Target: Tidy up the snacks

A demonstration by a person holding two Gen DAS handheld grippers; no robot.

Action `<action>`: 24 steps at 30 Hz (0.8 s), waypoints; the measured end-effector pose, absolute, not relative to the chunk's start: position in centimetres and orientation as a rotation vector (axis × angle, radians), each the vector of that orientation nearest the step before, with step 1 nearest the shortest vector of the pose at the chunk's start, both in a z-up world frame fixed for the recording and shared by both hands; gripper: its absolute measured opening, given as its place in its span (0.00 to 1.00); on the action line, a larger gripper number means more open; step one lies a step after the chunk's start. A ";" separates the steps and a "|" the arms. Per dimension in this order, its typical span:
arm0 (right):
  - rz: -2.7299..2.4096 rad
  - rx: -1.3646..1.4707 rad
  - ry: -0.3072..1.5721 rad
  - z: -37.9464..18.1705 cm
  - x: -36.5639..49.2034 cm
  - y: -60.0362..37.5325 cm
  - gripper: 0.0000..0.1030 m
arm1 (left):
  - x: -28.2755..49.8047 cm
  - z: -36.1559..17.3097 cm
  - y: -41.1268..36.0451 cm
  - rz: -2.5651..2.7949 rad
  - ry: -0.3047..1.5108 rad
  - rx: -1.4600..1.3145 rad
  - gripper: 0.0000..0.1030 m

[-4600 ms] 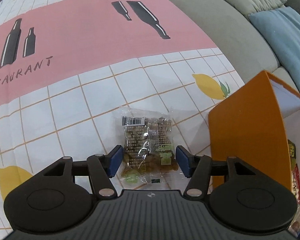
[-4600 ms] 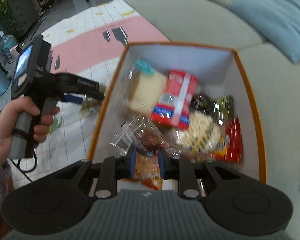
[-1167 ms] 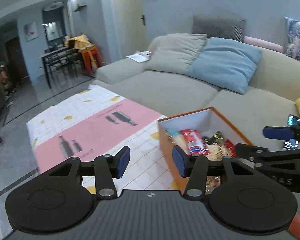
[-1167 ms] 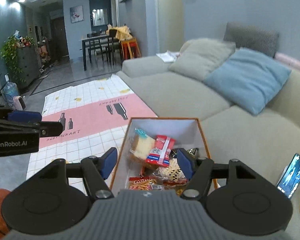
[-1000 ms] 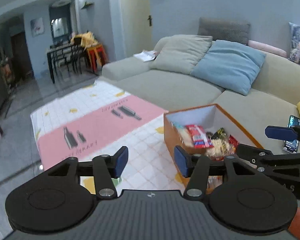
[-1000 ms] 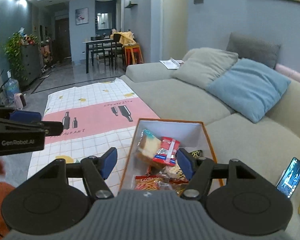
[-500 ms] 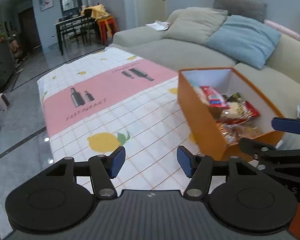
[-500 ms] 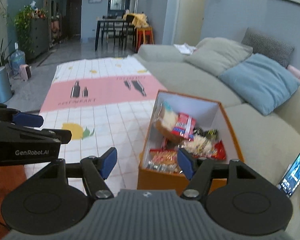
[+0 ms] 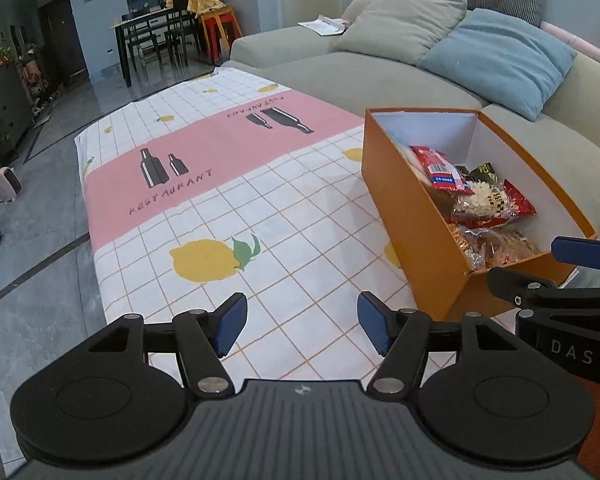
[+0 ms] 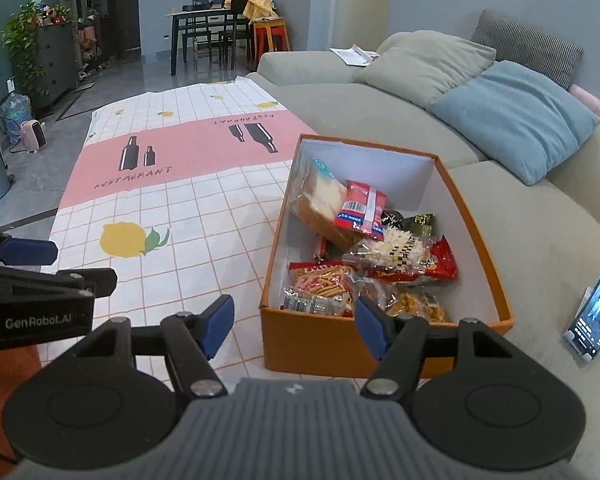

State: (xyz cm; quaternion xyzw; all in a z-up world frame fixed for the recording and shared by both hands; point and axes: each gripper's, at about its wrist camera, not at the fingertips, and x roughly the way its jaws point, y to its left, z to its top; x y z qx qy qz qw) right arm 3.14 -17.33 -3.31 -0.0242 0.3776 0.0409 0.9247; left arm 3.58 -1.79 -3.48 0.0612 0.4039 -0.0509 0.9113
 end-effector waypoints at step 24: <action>0.098 -0.046 0.748 -3.0 2.5 -17.2 0.64 | 3.1 -3.2 -1.6 -0.083 0.851 0.116 0.73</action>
